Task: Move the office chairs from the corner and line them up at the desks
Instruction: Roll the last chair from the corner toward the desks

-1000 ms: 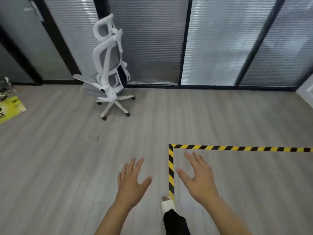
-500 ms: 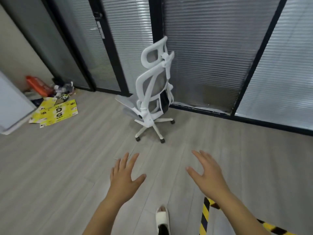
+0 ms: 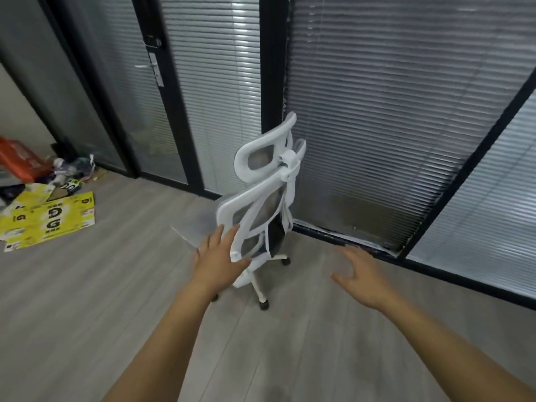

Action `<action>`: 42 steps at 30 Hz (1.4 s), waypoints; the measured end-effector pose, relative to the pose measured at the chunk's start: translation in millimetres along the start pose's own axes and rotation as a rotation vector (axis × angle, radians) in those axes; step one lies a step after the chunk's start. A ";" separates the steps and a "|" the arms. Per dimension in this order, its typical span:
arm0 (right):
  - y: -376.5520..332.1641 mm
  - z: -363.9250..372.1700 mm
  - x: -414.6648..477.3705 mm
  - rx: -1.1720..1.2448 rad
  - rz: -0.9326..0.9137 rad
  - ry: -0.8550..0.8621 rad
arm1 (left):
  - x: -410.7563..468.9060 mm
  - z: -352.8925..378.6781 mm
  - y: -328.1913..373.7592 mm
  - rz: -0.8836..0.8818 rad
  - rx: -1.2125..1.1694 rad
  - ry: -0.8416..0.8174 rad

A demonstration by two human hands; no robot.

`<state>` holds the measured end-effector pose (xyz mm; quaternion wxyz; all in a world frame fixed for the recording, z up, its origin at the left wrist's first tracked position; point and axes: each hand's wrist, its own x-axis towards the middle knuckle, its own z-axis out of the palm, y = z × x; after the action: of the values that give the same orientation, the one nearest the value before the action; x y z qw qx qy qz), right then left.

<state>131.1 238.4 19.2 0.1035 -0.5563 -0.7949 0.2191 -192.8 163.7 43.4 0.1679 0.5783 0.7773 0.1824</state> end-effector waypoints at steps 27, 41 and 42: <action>21.3 -54.9 496.9 -0.358 -0.277 -0.127 | 266.1 -2.5 0.6 0.032 0.108 -0.310; 15.8 21.2 201.1 0.099 -0.002 0.343 | 158.3 -31.9 -95.2 0.443 -0.115 -0.369; 9.3 22.8 173.9 0.090 0.046 0.350 | 147.1 -30.3 -102.6 0.454 -0.155 -0.354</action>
<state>67.1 397.4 -18.9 0.2600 -0.5986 -0.7413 0.1564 -333.4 275.1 13.6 0.2995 0.7455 0.5706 0.1701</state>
